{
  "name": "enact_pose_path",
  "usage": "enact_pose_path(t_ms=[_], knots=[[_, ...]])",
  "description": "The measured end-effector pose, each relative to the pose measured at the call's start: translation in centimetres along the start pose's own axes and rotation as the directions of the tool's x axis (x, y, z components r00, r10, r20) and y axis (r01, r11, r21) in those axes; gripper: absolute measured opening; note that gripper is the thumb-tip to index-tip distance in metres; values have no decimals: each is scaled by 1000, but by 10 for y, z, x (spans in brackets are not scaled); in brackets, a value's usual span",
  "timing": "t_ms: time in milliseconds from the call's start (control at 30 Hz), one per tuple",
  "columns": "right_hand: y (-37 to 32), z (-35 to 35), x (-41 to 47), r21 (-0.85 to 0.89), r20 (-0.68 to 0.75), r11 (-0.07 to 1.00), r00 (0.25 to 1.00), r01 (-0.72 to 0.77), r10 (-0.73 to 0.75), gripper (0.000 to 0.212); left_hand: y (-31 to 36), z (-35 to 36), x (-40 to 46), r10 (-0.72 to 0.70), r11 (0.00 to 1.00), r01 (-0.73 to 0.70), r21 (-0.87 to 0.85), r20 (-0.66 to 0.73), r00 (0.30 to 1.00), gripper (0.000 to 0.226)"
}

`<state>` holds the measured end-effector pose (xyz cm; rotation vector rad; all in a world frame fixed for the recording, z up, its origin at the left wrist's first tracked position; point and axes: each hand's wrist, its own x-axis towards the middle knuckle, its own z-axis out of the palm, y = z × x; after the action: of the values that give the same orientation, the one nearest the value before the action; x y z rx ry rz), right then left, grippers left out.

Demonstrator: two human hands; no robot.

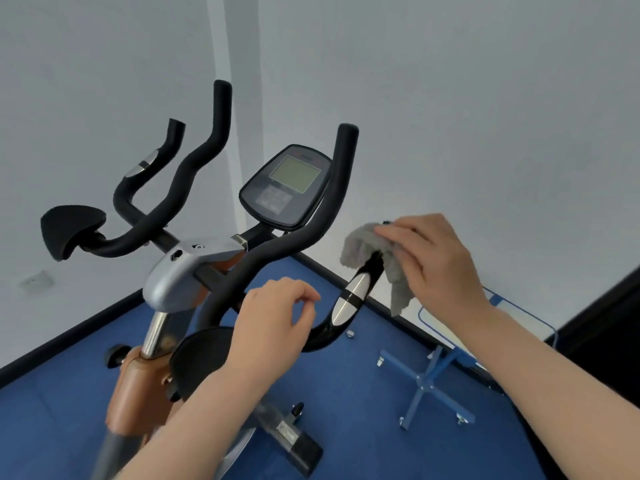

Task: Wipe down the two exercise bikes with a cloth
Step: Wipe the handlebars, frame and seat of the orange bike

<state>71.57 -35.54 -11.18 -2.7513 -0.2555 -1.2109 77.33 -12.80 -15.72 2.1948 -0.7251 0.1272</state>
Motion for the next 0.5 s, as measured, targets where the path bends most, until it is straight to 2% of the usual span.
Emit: enact_pose_path(t_ms=[67,100,133,233,300,367,400,467,500], knots=[[8,-11,19,44,-130,989,981,-141,146,26,-4,2,1,-68,997,69,-21,14,998,15],[10,-12,26,58,-138,979,969,-198,204,25,-5,2,0,-123,991,123,-53,6,992,17],[9,-8,30,86,-96,964,962,-250,257,25,-7,2,-1,-168,983,167,-75,-5,986,18],[-3,19,27,216,170,902,924,-373,341,19,-9,3,-4,-192,980,192,-46,-2,981,18],[-4,33,27,285,240,848,889,-448,389,17,-7,3,-4,-202,979,201,-37,-5,979,18],[2,35,35,382,247,731,824,-566,509,25,-8,4,-2,-218,975,217,-43,-25,976,19],[4,36,36,458,244,639,779,-617,577,30,-7,3,-2,-223,974,222,-37,-29,974,19],[-4,43,30,631,207,412,654,-657,727,31,-8,4,-2,-227,974,226,-29,-31,973,19],[-13,49,23,677,157,357,600,-644,784,26,-9,4,-3,-230,973,229,-30,-36,973,19]])
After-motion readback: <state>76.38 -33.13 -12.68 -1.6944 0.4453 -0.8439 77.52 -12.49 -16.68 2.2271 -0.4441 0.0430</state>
